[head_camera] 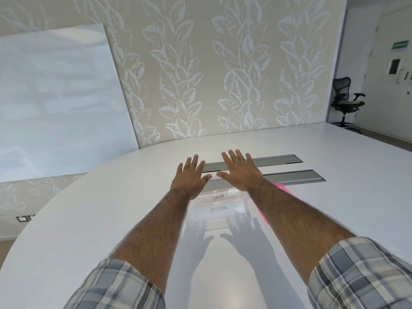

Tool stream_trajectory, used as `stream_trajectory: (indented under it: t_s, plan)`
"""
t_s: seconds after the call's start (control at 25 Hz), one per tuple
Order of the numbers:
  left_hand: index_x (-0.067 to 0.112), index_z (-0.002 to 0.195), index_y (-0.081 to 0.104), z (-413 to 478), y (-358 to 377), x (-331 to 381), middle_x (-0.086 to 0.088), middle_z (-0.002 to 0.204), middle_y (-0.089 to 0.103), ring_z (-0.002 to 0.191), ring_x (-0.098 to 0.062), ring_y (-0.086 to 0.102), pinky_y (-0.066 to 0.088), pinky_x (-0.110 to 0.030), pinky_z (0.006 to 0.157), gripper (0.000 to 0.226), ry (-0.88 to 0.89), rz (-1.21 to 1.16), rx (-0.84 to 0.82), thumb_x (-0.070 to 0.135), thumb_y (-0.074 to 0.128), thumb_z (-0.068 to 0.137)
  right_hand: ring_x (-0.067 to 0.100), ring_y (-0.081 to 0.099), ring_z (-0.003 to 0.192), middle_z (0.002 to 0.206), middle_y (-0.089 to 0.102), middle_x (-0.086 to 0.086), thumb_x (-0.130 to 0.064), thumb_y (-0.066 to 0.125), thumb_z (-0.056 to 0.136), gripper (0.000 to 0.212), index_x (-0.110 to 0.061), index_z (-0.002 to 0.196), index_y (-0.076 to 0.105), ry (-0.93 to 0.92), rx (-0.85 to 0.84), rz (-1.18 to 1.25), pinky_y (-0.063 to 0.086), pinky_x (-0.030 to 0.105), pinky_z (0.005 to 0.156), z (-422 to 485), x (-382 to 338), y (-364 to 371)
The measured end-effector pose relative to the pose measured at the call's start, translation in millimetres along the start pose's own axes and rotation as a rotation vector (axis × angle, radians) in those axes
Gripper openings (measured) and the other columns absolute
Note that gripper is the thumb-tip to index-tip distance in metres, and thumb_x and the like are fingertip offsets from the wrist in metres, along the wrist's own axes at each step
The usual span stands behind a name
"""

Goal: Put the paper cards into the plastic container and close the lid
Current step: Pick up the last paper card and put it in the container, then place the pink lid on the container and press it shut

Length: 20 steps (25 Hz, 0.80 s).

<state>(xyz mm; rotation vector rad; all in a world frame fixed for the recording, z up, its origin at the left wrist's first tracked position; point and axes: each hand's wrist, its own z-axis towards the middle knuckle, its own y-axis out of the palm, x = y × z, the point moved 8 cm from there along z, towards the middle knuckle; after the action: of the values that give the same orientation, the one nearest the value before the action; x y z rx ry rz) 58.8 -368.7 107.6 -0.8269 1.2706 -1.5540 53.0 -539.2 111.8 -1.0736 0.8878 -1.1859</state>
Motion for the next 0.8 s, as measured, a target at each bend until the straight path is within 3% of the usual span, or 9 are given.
stream_trajectory:
  t_s: [0.44, 0.8]
  plan:
    - [0.021, 0.161, 0.002, -63, -57, -4, -0.004, 0.167, -0.016, 0.155, -0.024, -0.013, -0.003, -0.049, 0.124, 0.073, 0.021, -0.036, 0.077, 0.062, 0.012, 0.102, 0.026, -0.007, 0.155, 0.168, -0.003, 0.006, -0.072, 0.016, 0.095, 0.084, -0.023, 0.160, -0.003, 0.089, 0.058, -0.072, -0.002, 0.053, 0.123, -70, -36, -68]
    - [0.020, 0.161, 0.005, -68, -73, 64, -0.006, 0.168, -0.012, 0.155, -0.025, -0.010, -0.002, -0.050, 0.124, 0.070, 0.113, -0.061, 0.134, 0.058, 0.018, 0.103, 0.025, -0.010, 0.154, 0.168, -0.006, 0.005, -0.070, 0.017, 0.096, 0.082, -0.023, 0.160, -0.002, 0.215, 0.009, -0.146, -0.003, 0.053, 0.123, -118, 24, -101]
